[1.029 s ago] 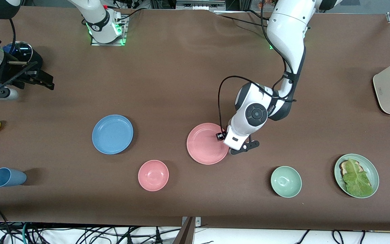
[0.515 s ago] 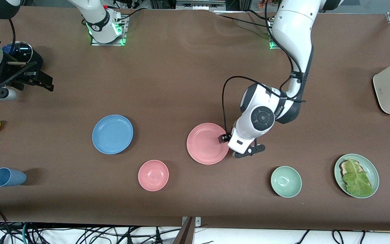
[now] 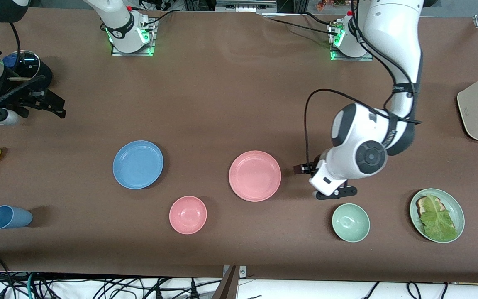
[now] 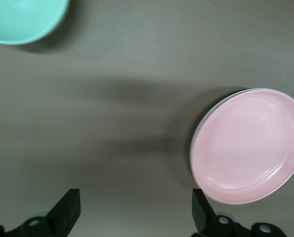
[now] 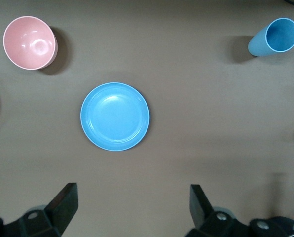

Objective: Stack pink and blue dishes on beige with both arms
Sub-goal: 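Return the left arm while the right gripper reaches the blue plate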

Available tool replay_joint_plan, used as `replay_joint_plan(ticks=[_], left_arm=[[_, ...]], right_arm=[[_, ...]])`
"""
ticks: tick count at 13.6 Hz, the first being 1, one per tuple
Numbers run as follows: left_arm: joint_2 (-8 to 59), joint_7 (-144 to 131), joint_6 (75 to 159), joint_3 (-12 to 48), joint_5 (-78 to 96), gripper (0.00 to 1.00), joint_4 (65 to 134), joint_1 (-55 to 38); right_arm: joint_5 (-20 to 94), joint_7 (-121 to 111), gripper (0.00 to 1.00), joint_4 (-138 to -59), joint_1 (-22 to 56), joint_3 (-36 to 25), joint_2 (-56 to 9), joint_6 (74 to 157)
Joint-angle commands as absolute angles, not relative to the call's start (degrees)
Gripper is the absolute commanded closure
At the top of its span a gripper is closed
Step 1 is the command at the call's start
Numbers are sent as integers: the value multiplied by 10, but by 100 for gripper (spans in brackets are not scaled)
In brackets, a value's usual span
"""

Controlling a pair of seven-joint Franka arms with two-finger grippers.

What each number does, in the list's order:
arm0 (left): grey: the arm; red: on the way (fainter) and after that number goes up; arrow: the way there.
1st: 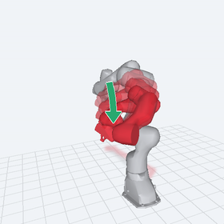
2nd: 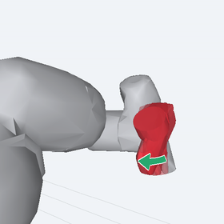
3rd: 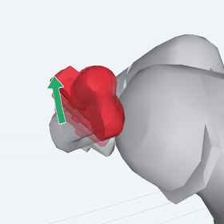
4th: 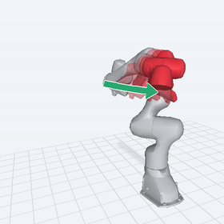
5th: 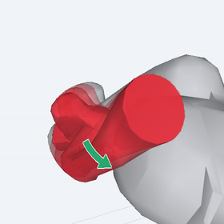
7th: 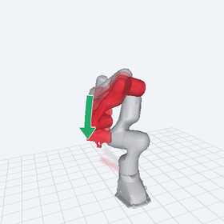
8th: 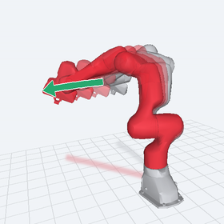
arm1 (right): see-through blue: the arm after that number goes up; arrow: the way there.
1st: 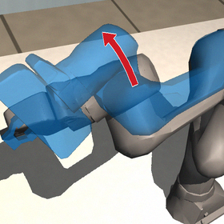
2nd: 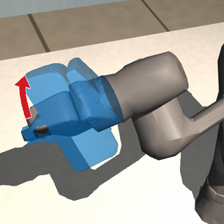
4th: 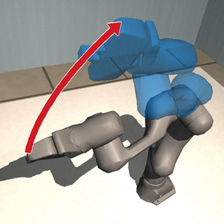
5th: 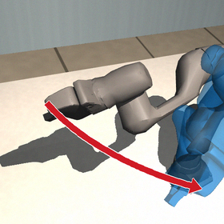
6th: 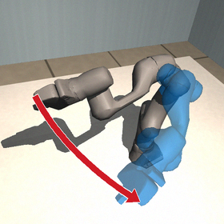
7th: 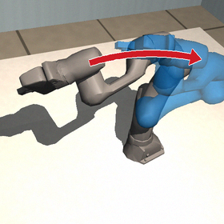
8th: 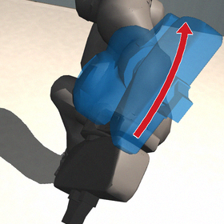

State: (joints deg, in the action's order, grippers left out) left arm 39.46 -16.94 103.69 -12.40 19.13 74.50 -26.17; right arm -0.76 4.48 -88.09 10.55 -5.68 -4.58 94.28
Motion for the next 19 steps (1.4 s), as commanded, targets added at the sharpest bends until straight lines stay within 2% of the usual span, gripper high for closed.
replay_joint_plan(ticks=[1, 4, 7, 13, 17, 19], left_arm=[[380, -106, 998, -119, 177, 1, 745, -226], [369, -28, 962, -122, 177, 0, 744, -189], [362, 14, 942, -123, 158, 0, 744, -161], [326, 128, 908, -120, 128, 0, 744, -104], [283, 128, 892, -117, 97, 0, 744, -96], [259, 123, 867, -117, 97, 0, 744, -96]], right_arm=[[-11, 46, 0, -878, 105, -54, -51, 947], [-11, 48, 0, -878, 102, -54, -75, 948], [-29, 40, 0, -878, 105, -54, -133, 979], [-11, -1, 0, -891, 101, -54, -152, 1012], [-6, -34, 0, -985, 94, -58, -157, 1129], [-4, -34, 0, -1033, 94, -57, -189, 1220]])
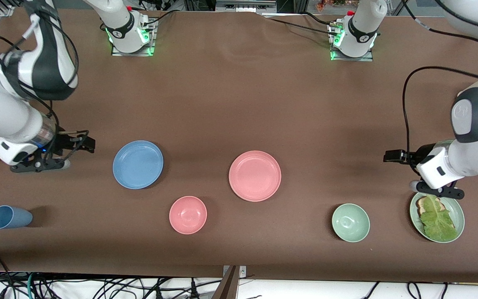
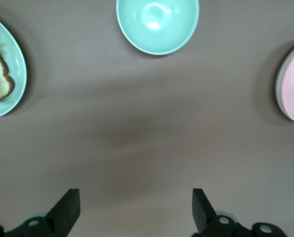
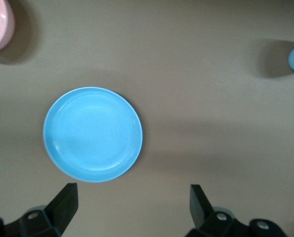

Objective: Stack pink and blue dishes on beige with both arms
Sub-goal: 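Return the left arm while the right gripper reaches the blue plate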

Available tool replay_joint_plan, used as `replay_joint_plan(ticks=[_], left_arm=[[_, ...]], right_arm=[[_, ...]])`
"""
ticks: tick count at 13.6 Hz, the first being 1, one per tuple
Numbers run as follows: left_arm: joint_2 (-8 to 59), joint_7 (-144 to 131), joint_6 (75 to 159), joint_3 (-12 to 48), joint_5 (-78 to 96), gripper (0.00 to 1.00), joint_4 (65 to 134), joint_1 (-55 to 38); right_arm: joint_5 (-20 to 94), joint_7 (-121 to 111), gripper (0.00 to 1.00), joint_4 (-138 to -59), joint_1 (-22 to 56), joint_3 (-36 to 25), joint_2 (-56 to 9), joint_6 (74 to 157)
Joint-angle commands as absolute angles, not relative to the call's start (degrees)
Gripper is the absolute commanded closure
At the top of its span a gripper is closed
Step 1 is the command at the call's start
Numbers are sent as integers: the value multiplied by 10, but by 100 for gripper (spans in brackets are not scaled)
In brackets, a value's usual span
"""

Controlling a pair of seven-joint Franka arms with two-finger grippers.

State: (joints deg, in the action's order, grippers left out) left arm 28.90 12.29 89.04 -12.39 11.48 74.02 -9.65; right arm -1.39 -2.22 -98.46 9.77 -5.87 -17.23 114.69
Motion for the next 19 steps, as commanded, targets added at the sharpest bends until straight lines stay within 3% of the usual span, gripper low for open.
replay_joint_plan(ticks=[1, 3, 7, 13, 15, 19], left_arm=[[246, 107, 855, -114, 85, 0, 744, -96], [222, 66, 835, -97, 61, 0, 744, -91], [172, 52, 833, 10, 15, 0, 749, -20], [126, 59, 804, 16, -3, 0, 758, 3], [124, 59, 772, 17, -8, 0, 775, -3], [123, 50, 773, 18, -1, 0, 767, -2]], right_arm=[[2, -34, 0, -1048, 94, -57, -207, 1262], [8, -34, 0, -1071, 94, -56, -226, 1297], [10, -33, 1, -1105, 94, -55, -255, 1374], [23, -33, 14, -1106, 92, -54, -313, 1423], [26, -33, 28, -1108, 91, -54, -317, 1423], [26, -31, 76, -1109, 91, -53, -317, 1419]])
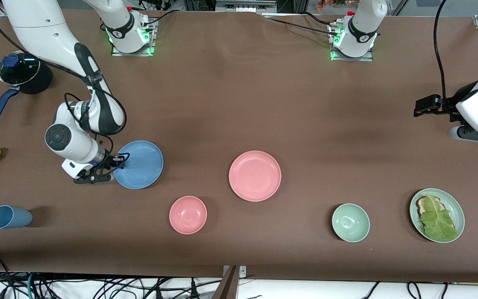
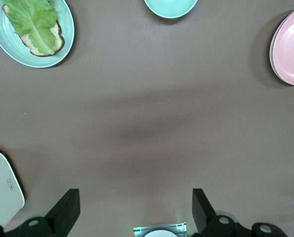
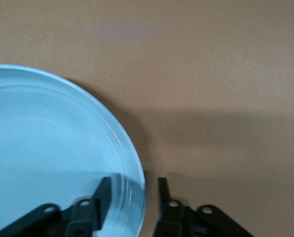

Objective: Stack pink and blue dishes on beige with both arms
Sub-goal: 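Close the right gripper on the blue plate rim, then slide the blue plate with the right gripper onto the pink plate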

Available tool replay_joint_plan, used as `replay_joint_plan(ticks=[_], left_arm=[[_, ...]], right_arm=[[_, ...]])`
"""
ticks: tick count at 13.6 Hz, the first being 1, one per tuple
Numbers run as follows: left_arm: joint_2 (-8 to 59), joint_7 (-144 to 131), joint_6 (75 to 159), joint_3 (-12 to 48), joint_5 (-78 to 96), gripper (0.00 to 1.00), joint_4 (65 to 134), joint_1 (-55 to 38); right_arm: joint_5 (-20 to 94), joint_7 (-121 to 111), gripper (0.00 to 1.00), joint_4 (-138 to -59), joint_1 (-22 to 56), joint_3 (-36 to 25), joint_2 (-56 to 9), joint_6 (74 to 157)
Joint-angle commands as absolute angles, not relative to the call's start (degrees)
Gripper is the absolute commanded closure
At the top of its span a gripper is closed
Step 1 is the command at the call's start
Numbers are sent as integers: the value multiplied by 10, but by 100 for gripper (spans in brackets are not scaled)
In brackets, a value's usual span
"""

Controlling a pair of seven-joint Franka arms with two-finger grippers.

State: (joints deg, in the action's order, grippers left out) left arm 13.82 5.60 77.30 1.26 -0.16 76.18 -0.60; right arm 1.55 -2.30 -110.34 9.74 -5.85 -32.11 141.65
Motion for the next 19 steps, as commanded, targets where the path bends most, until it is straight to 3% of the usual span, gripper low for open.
replay_joint_plan(ticks=[1, 4, 9, 14, 19], left_arm=[[117, 54, 773, 18, -1, 0, 764, -3], [98, 52, 773, 30, -5, 0, 749, -4], [96, 36, 773, 28, 10, 0, 745, 11], [85, -39, 773, 26, 12, 0, 744, 12], [71, -28, 774, 31, 15, 0, 744, 16]], right_arm=[[27, -31, 84, -1109, 91, -54, -317, 1419], [40, -32, 100, -1109, 91, -53, -317, 1418], [38, -36, 100, -1085, 92, -47, -285, 1377], [47, -33, 100, -892, 101, -15, -274, 1153], [76, 29, 100, -833, 141, 18, -301, 1127]])
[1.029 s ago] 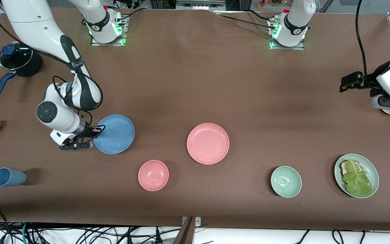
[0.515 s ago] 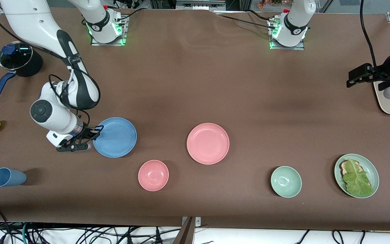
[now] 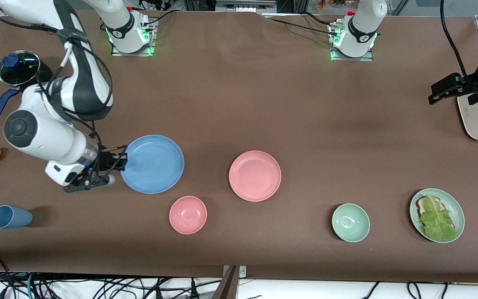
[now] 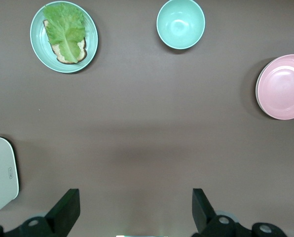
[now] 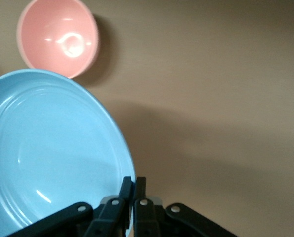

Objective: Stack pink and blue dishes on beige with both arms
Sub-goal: 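Slide the blue plate with the right gripper onto the pink plate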

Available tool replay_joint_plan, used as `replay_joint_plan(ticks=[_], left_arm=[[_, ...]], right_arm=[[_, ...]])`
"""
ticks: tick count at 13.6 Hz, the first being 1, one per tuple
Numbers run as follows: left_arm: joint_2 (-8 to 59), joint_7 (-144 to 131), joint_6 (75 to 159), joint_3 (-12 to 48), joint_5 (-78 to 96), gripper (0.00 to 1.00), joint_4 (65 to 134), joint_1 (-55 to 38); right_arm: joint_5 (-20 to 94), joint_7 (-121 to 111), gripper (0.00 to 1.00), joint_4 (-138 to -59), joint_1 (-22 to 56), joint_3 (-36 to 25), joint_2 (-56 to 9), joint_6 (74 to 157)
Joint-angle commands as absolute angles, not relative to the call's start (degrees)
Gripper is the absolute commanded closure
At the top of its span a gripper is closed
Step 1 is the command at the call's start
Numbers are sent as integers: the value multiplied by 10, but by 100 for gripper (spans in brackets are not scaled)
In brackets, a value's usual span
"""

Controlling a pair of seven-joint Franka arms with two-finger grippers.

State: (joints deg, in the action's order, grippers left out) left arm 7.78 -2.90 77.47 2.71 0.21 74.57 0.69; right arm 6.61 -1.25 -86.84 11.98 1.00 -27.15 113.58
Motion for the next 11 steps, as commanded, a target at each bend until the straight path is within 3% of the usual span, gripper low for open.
replay_joint_plan(ticks=[1, 6, 11], left_arm=[[71, -27, 773, 32, 16, 0, 744, 19], [70, 9, 773, 30, 21, 0, 744, 18], [76, 11, 774, 31, 21, 0, 744, 12]], right_arm=[[76, 78, 100, -817, 163, 18, -317, 1128], [75, 319, 100, -693, 282, 18, -421, 1149], [69, 453, 100, -686, 352, 15, -473, 1249]])
